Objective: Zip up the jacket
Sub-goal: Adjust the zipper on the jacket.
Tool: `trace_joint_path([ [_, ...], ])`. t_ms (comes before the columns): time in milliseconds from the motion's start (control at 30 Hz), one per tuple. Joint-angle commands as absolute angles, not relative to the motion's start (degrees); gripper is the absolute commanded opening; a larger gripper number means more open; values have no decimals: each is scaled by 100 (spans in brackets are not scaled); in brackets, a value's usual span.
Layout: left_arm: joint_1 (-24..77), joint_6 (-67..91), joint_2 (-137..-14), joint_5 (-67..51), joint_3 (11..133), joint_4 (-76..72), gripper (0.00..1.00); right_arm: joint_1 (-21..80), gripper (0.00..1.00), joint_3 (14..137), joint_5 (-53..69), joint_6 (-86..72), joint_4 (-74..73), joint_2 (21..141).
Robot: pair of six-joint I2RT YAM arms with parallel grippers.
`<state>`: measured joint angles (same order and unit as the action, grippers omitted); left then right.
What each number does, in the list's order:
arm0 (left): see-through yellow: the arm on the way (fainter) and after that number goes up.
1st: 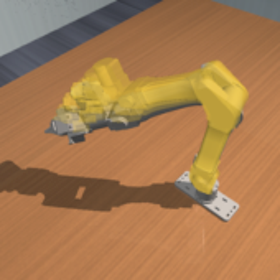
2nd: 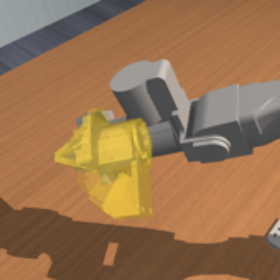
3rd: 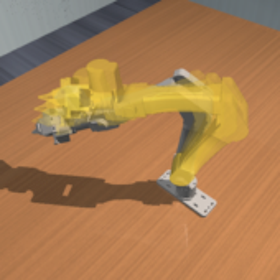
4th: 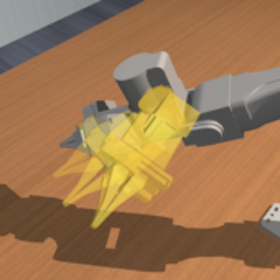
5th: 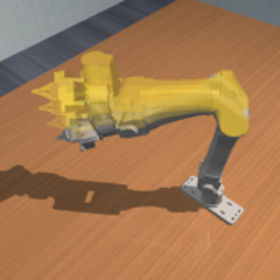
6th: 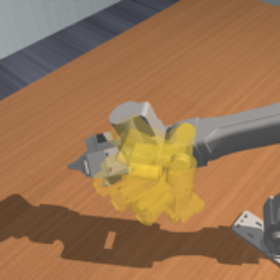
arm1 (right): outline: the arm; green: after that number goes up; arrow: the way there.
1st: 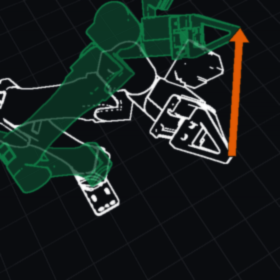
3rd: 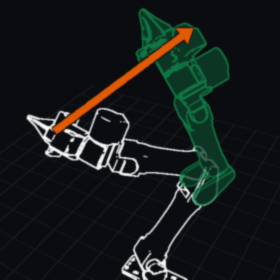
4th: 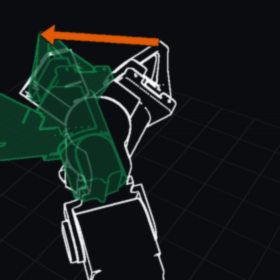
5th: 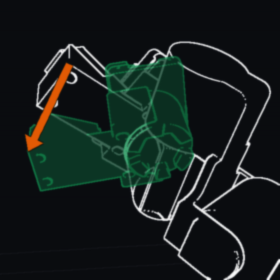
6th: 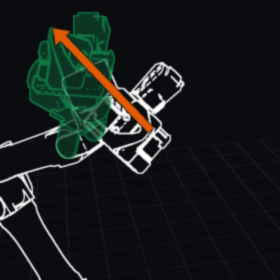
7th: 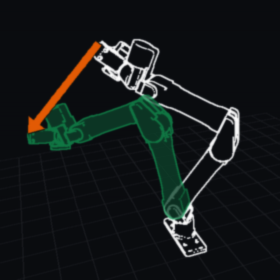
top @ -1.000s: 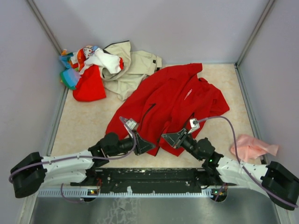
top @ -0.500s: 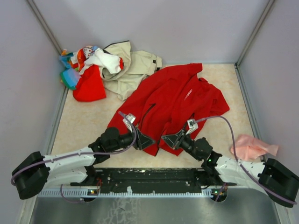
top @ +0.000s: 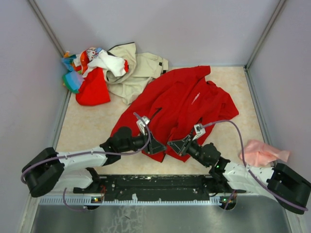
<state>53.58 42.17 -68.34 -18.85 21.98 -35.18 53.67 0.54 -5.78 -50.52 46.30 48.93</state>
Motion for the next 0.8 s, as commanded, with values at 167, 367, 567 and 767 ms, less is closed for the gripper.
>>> trace_joint_path([
  [167, 5330, 4184, -7240, -2197, 2443, -3700, 42, 5458, 0, 321, -560, -4869, 5211, 5019],
  [367, 5321, 4209, -7280, -2258, 2368, -3700, 19, 5458, 0, 287, -594, -4872, 5245, 5010],
  [567, 5220, 4250, -7078, -2398, 2125, -3847, 0, 5458, 0, 150, -752, -4953, 5120, 4803],
  [767, 5073, 4496, -7011, -2550, 1869, -4413, 0, 5458, 3, 133, -732, -5140, 4775, 4640],
])
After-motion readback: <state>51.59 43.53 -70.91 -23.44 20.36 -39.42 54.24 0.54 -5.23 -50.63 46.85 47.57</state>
